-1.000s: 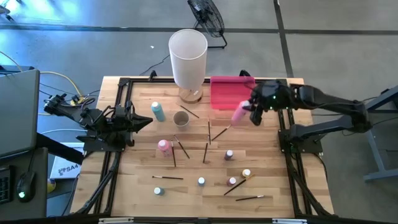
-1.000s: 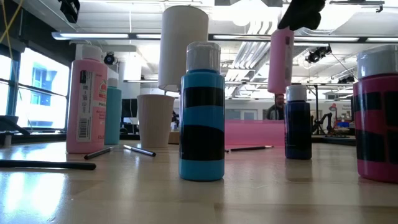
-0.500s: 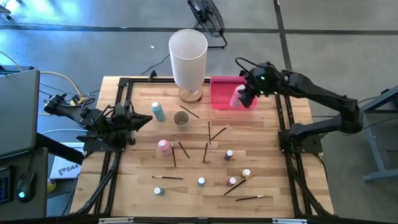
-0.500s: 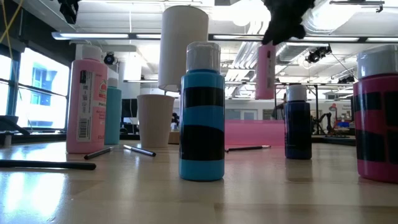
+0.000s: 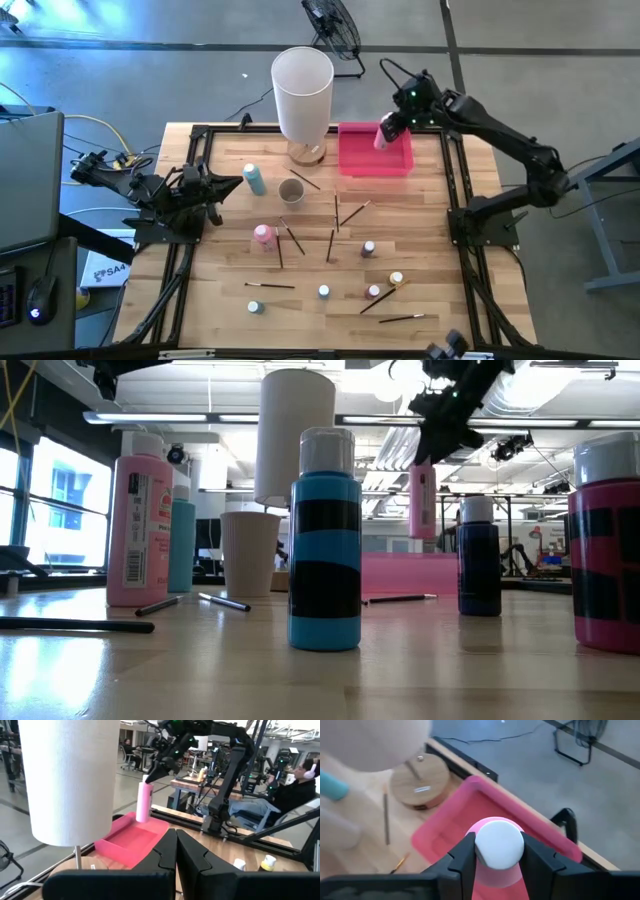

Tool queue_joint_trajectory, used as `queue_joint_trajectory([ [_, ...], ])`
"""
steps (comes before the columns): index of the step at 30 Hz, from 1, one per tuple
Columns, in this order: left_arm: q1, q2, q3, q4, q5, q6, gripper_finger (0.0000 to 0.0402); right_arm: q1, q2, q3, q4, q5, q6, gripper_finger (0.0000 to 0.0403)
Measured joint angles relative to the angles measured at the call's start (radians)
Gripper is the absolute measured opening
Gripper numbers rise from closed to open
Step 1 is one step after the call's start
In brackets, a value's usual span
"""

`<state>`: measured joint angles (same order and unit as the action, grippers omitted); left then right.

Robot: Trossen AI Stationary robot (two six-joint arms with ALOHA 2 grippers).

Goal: Pick & Place Paint Supplies
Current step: Put the big pink paint bottle into the pink bin

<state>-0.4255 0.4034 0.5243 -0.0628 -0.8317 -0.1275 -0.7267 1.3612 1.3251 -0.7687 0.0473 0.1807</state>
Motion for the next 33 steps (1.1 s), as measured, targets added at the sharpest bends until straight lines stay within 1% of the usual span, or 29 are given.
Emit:
queue_joint_trajectory([
  [10, 0.000, 0.000, 0.000, 0.000, -0.028, 0.000, 0.0000, -0.094, 0.097, 0.000, 0.045, 0.002, 0.006, 0.0119],
  [19, 0.000, 0.000, 0.000, 0.000, -0.027, 0.000, 0.0000, -0.133, 0.200, 0.000, 0.100, 0.010, -0.026, 0.0117],
  [23, 0.000, 0.000, 0.000, 0.000, -0.027, 0.000, 0.0000, -0.154, 0.223, 0.000, 0.100, 0.027, -0.034, 0.0123],
  [29, 0.000, 0.000, 0.000, 0.000, -0.027, 0.000, 0.0000, -0.180, 0.237, -0.001, 0.103, 0.029, -0.062, 0.0115],
  [33, 0.000, 0.000, 0.000, 0.000, -0.027, 0.000, 0.0000, -0.193, 0.237, -0.001, 0.100, 0.031, -0.073, 0.0124],
])
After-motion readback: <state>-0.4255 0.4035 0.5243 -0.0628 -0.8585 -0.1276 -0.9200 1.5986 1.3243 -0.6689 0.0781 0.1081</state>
